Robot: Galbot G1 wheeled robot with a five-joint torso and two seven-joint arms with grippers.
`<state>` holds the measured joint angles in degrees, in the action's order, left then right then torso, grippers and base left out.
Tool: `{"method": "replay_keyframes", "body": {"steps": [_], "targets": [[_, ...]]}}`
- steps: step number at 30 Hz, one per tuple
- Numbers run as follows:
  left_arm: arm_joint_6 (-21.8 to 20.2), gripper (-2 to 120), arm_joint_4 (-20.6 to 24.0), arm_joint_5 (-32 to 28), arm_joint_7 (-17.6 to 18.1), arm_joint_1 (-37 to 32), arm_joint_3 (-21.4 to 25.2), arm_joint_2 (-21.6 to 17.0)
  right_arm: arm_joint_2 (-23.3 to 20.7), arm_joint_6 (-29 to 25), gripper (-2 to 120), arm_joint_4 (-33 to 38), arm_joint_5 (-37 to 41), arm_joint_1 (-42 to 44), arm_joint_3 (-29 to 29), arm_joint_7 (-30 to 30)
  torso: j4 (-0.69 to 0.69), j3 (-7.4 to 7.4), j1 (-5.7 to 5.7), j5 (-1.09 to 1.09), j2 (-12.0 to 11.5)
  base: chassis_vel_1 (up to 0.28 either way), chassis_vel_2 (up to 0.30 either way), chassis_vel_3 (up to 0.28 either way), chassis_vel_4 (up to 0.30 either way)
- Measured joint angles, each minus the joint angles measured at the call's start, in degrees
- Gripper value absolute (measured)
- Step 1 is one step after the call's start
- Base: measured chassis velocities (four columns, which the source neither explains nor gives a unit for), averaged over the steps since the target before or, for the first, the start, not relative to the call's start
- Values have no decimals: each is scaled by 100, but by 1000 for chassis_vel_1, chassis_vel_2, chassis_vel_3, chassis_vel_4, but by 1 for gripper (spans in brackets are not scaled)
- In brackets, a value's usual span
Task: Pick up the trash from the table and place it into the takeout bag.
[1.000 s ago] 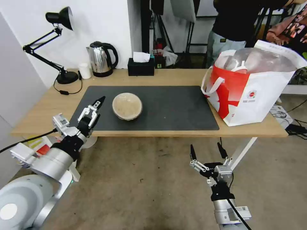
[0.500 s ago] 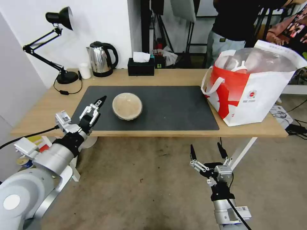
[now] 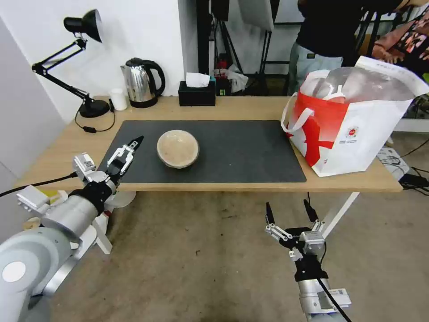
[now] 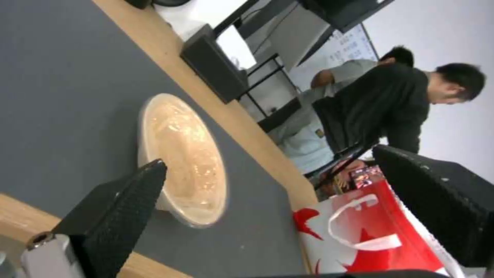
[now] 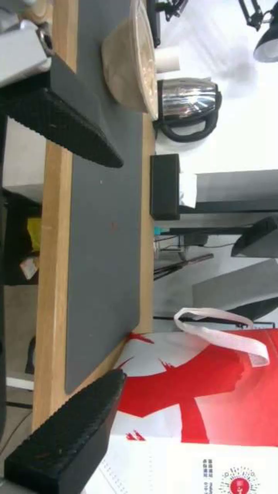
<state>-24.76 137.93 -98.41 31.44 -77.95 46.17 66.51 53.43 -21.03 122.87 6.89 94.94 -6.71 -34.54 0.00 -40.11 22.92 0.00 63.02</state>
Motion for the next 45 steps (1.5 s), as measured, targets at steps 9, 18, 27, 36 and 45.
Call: {"method": "replay_keyframes", "body": {"steps": [9, 18, 27, 36, 45], "targets": [[-291, 100, -191, -652, 64, 216, 83, -334, 0, 0, 100, 0, 0, 0, 0, 0, 0, 0, 0, 1, 0, 0, 0, 0, 0], [-425, 100, -398, -817, 29, 433, -112, -550, 0, 0, 100, 0, 0, 0, 0, 0, 0, 0, 0, 0, 0, 0, 0, 0, 0], [-491, 100, -619, -824, -20, 833, -512, -608, 0, 0, 100, 0, 0, 0, 0, 0, 0, 0, 0, 0, 0, 0, 0, 0, 0], [-631, 100, -887, -811, -13, 1077, -753, -647, 0, 0, 100, 0, 0, 0, 0, 0, 0, 1, 0, 0, 0, 0, 0, 0, 0], [-716, 100, -1127, -805, -12, 1166, -825, -725, 0, 0, 100, 0, 0, 0, 0, 0, 1, 1, 0, 0, 0, 0, 0, 0, 0]]}}
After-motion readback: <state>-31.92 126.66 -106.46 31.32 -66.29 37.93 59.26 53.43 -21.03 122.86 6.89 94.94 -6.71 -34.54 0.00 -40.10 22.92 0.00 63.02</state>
